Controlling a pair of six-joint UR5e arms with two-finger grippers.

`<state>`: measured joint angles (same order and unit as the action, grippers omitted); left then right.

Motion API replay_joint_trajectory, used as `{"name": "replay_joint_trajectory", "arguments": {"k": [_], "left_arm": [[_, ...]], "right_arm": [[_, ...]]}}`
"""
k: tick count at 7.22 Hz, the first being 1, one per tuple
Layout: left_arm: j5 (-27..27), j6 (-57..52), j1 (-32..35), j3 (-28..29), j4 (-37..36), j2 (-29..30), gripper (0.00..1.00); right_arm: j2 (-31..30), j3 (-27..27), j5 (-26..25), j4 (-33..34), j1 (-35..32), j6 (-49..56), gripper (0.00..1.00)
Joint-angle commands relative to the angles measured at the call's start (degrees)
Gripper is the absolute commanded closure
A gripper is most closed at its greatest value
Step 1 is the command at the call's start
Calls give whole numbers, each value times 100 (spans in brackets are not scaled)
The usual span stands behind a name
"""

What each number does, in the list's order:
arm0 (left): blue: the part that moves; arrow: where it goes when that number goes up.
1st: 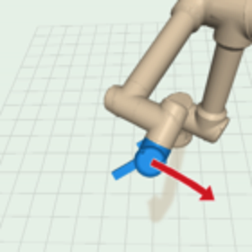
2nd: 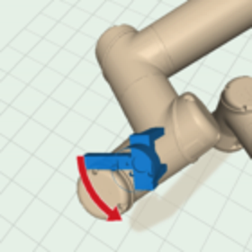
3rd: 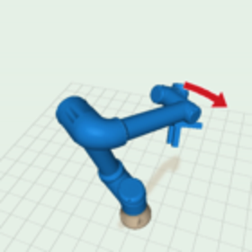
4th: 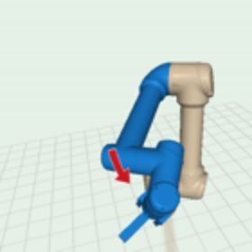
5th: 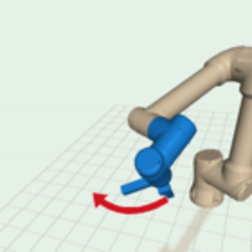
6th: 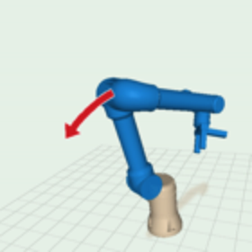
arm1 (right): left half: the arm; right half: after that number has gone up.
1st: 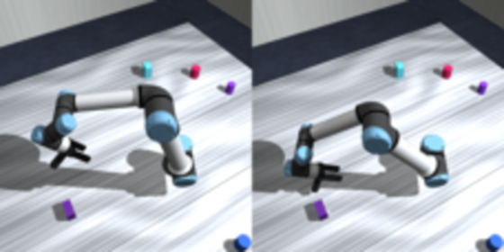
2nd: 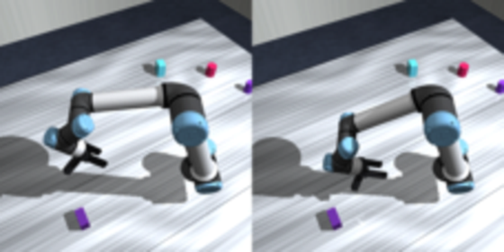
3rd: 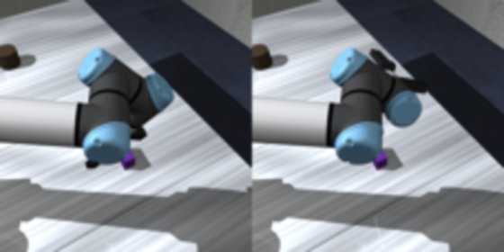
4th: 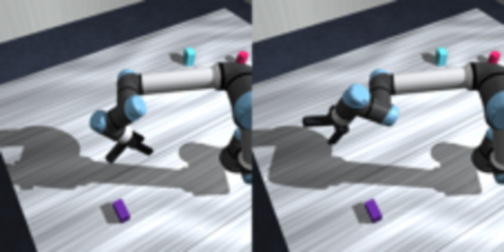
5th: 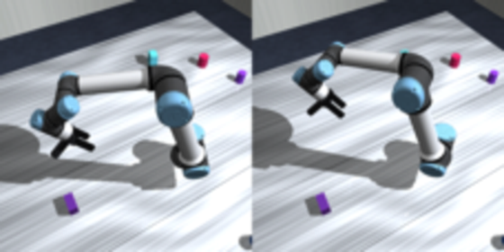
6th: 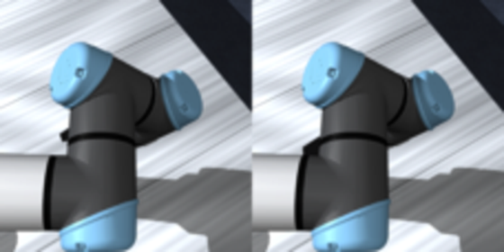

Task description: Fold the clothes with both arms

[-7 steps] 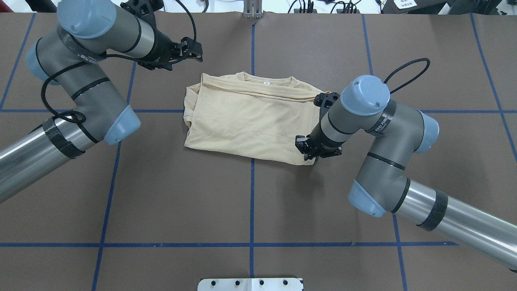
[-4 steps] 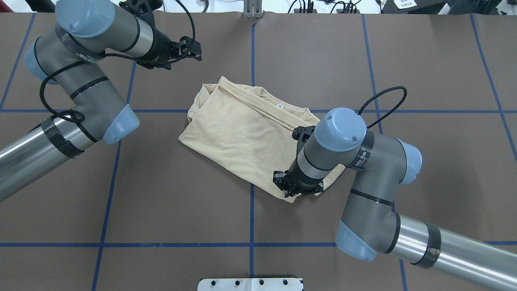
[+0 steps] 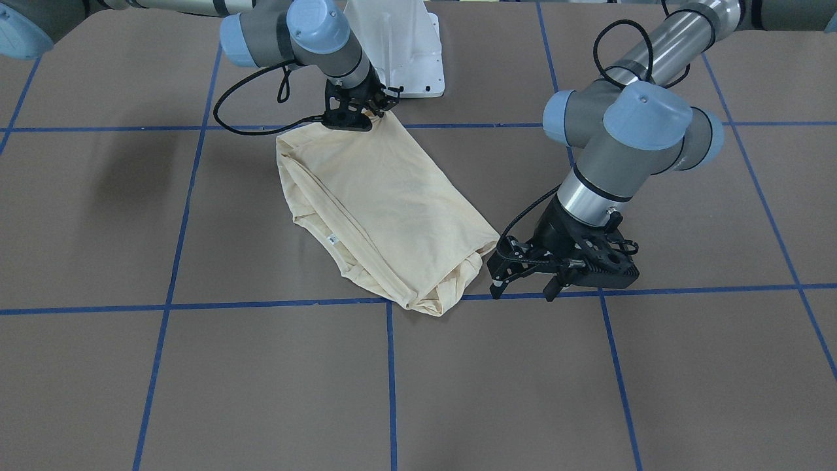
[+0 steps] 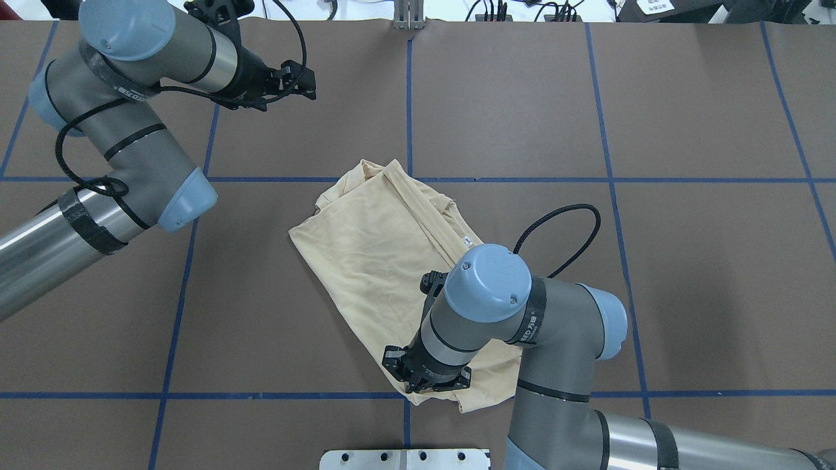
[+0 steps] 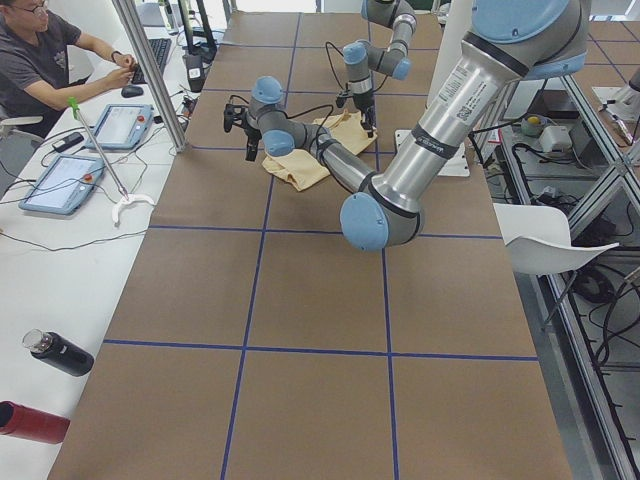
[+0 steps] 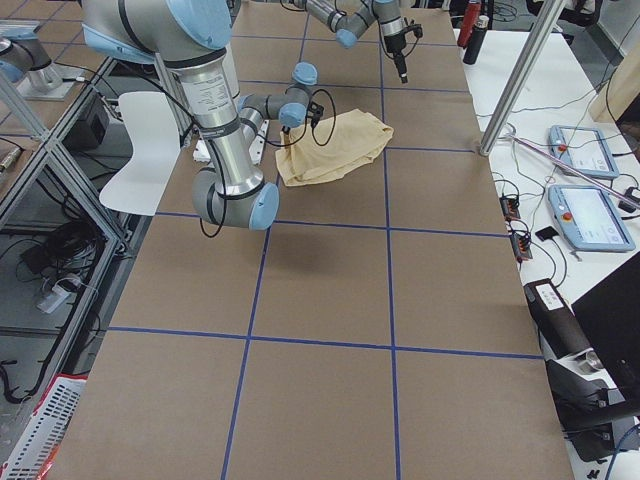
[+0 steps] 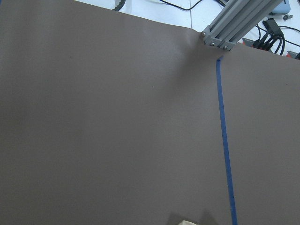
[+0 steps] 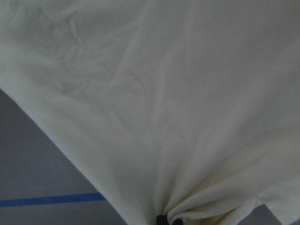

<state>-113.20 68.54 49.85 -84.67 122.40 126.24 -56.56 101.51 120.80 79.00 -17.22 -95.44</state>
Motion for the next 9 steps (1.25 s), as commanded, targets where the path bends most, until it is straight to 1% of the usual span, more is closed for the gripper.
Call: {"name": "replay_joint_trajectory", "arguments": {"k": [1,2,3,4,5,6,7,8,9], "left_arm": [[-17,-112,-2,-23,12,-73,0],[-35,-112,-11,-41,81,-187,0],[-53,-95,-46,-137,73,-240,0],[-96,-34,-133,-260,64,-301,0],[-88,280,-421,-574,73,-598,0],[-36,796,-815,-830,169,-844,0],[78,1359,-1141,-867,300,-925,0],[714,1625,-1632,-841,406,-943,0],[808,1628,-1741,-745,407,-952,1]], "right_arm": [[48,35,-222,-8,70,-229,0],[48,18,-728,-16,-131,-160,0],[13,0,-777,-25,-620,-89,0],[-4,0,-777,-112,-1095,494,0],[-4,-35,-751,-113,-1534,1170,0],[4,-270,-594,-113,-1930,1238,0],[39,-446,-419,-122,-2143,1291,0],[39,-500,-417,-122,-2224,1500,0],[31,-553,-426,-130,-2224,1563,0]]}}
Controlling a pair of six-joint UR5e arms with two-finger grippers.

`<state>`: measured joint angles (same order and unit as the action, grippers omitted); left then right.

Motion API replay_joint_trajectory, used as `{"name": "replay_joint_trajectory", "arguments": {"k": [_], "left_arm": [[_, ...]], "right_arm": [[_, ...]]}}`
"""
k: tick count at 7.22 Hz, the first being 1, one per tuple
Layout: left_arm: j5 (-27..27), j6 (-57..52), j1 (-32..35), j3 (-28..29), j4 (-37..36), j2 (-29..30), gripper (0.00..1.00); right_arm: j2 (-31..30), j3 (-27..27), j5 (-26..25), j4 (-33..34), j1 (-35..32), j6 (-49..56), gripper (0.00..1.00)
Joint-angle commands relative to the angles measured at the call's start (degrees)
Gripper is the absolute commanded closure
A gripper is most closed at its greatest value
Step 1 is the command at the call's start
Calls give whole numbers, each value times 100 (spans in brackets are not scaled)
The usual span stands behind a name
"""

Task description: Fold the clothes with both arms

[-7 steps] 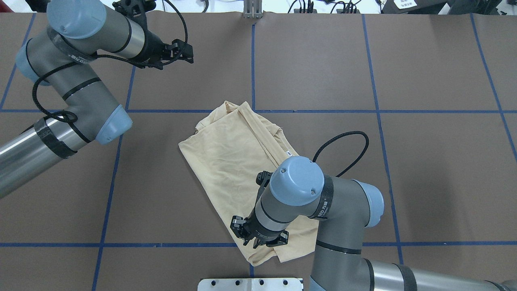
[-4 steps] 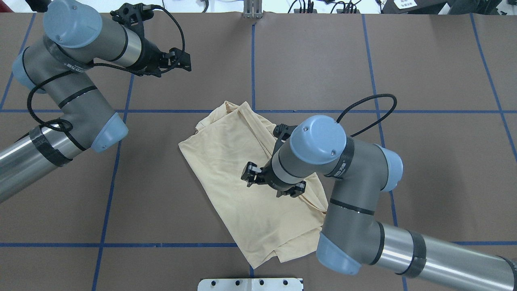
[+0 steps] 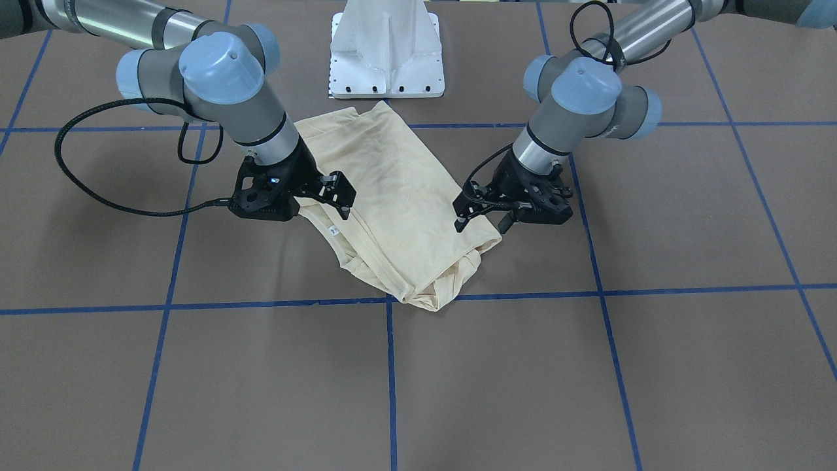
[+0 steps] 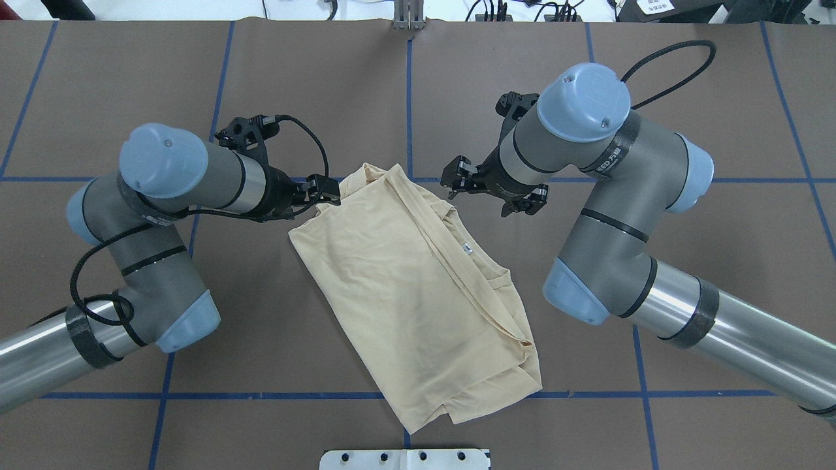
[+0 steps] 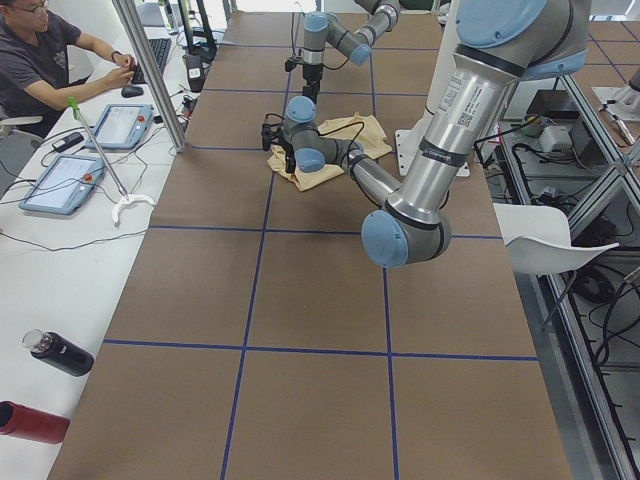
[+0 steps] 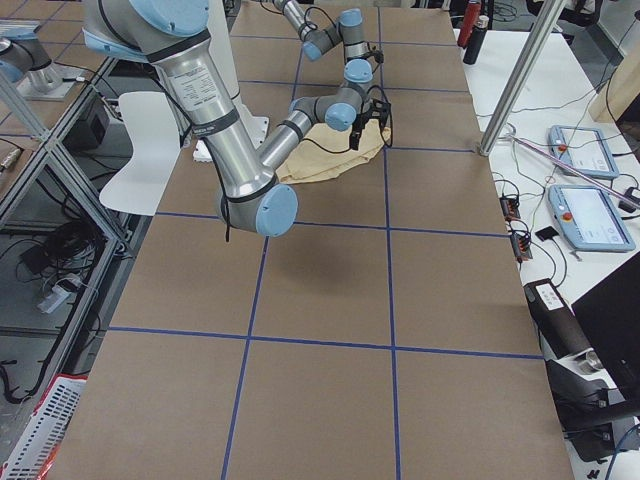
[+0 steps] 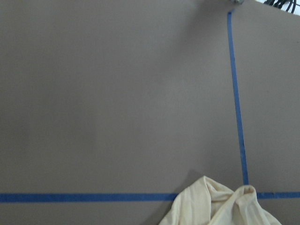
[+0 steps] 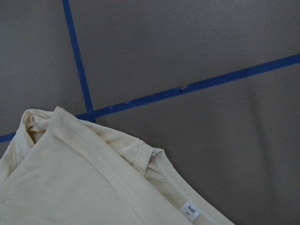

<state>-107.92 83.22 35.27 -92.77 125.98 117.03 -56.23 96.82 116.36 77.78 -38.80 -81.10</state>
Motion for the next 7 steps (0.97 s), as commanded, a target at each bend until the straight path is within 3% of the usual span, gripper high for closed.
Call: {"name": "replay_joint_trajectory", "arguments": {"k": [1,7], "left_arm": [[315,142,-292,188,41,-40,2],[333,89,-284,321,-12,-242,19]], "right_arm": [[7,-128,18,-8,-67,138,0],[7,-154,9,-8,-67,138,0]]}}
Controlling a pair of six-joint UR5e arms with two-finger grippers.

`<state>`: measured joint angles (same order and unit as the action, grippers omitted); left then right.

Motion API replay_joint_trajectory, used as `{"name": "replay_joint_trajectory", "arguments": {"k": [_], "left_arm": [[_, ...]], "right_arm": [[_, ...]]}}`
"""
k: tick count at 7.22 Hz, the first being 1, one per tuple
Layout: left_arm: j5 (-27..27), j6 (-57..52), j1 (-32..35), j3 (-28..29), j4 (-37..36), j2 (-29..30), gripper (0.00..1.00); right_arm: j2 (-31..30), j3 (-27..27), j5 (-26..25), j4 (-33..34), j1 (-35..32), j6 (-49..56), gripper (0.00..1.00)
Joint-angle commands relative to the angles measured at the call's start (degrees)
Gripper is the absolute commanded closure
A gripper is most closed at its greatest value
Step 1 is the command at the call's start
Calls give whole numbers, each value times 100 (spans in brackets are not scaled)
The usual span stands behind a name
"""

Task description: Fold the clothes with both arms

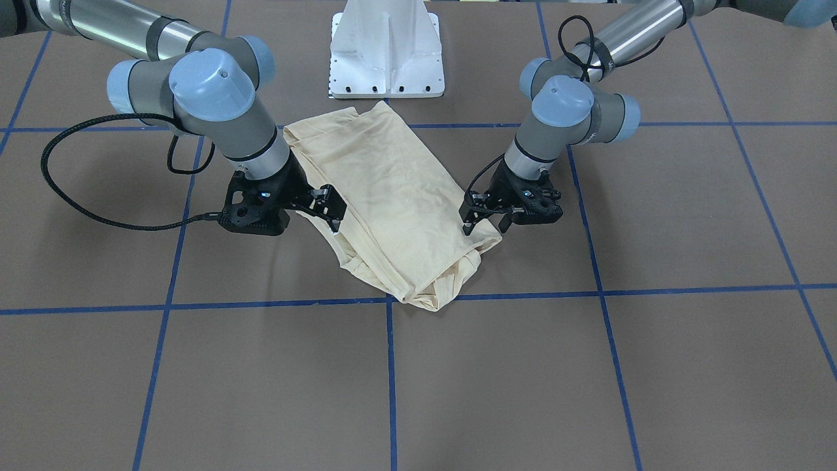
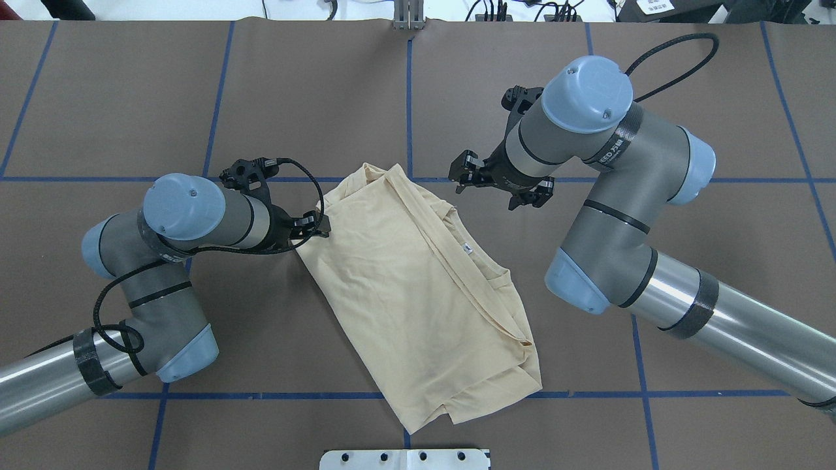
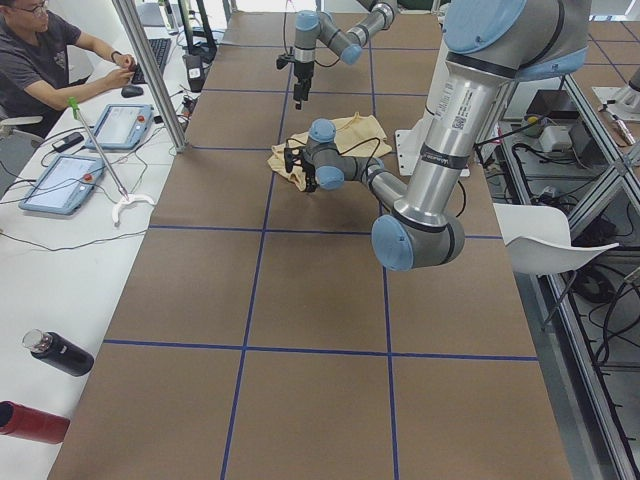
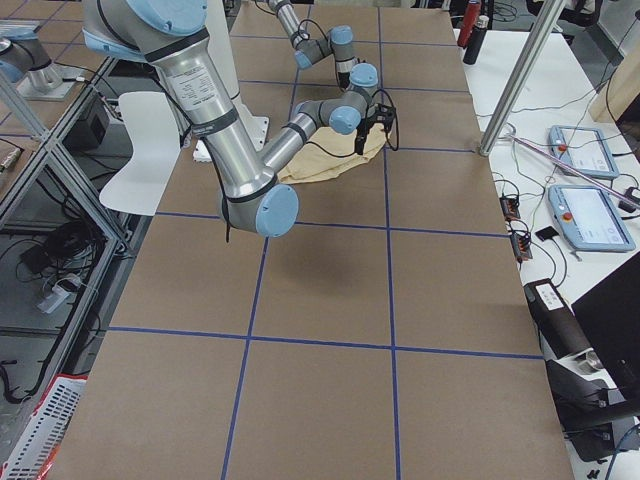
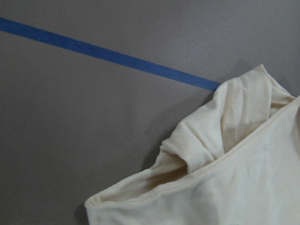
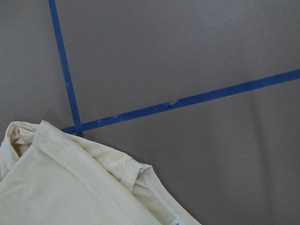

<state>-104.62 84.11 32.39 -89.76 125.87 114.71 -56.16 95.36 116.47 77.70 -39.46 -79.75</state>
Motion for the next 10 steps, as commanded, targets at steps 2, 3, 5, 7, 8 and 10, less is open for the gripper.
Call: {"name": "replay_joint_trajectory", "arguments": {"k": [2,3,5,7,8,10], "left_arm": [[12,0,4,29,-2,-10,30],[12,0,4,38,-2,-10,36],[3,0,-5,29,-2,8,58],[-5,0,-5,-6,-2,25,97],[-5,0,4,-32,-10,25,100],[-49,0,74,-41,-10,43,100]], "right_arm": [[-1,-44,-1,0,0,3,0],[-9,-44,-1,0,0,12,0],[-9,-44,-1,0,-44,12,0],[-9,-88,8,0,-70,55,0],[-9,-97,8,0,-79,56,0],[-18,-106,8,0,-88,56,0]]}}
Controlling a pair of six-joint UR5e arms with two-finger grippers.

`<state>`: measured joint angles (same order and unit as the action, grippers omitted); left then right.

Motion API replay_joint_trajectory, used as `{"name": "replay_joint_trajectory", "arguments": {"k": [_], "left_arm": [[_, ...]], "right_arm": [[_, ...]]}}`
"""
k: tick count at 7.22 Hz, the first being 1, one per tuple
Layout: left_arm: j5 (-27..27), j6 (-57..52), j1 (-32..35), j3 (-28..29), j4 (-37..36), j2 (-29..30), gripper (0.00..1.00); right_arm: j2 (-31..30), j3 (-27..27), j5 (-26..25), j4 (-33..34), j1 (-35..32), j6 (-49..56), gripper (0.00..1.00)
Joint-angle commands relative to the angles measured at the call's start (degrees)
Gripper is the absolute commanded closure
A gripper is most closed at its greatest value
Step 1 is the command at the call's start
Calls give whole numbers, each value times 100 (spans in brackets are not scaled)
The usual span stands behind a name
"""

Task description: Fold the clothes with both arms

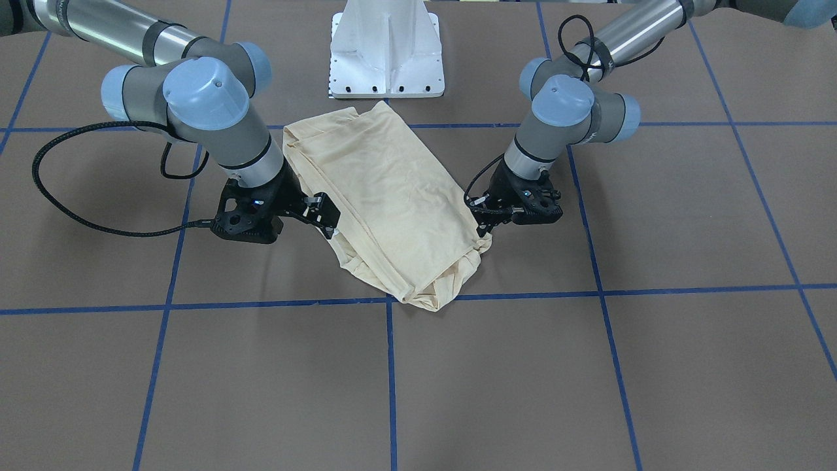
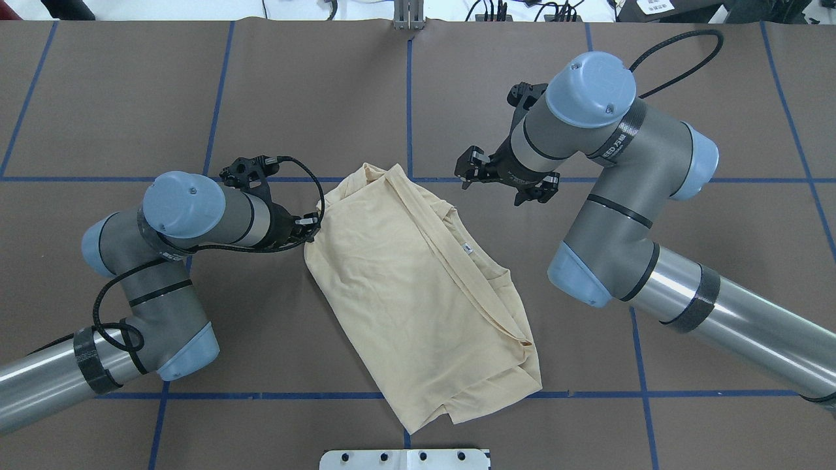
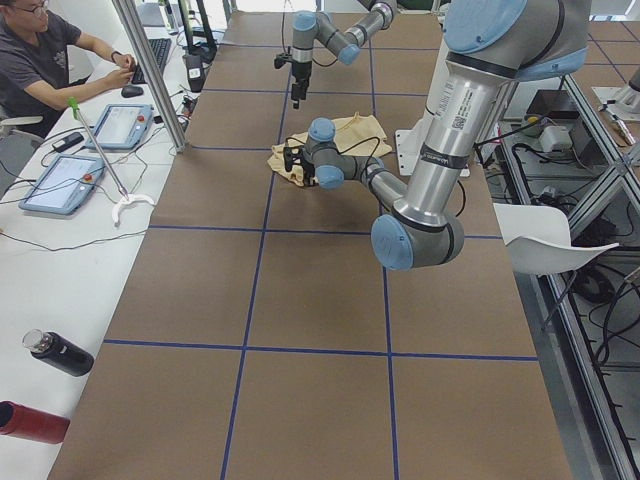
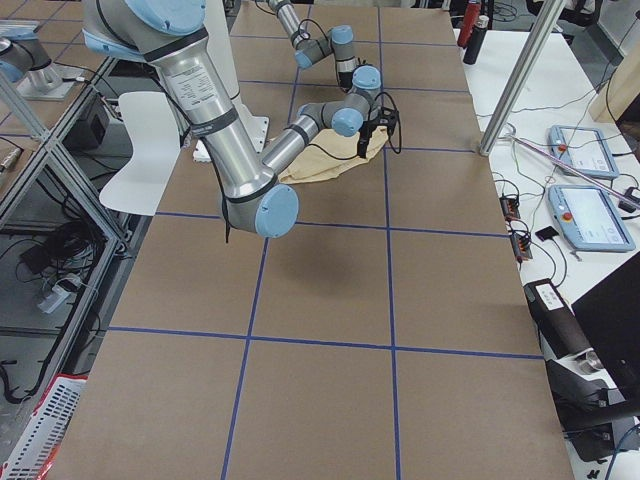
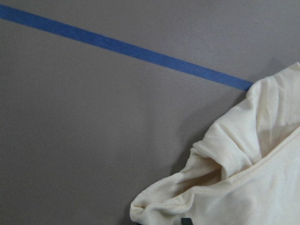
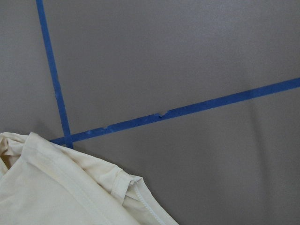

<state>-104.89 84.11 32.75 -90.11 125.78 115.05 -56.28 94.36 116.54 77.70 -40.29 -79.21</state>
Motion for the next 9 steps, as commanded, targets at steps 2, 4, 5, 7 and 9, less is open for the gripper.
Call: {"name": "replay_joint_trajectory", "arguments": {"k": [2,4,5,7,9], "left_arm": [[-22,79,152,2,-97,122,100],[-5,88,328,45,-307,324,100],[13,88,407,150,-430,482,100],[353,97,443,789,-423,1095,100],[443,70,600,1511,-283,1589,100]], "right_arm": [[-15,-14,0,-9,-6,-7,0],[-32,-14,-8,-27,-6,-7,0],[-76,3,-35,-35,3,-7,0],[-76,3,-70,-35,64,-24,0],[-85,12,-158,-35,100,-25,0]]}}
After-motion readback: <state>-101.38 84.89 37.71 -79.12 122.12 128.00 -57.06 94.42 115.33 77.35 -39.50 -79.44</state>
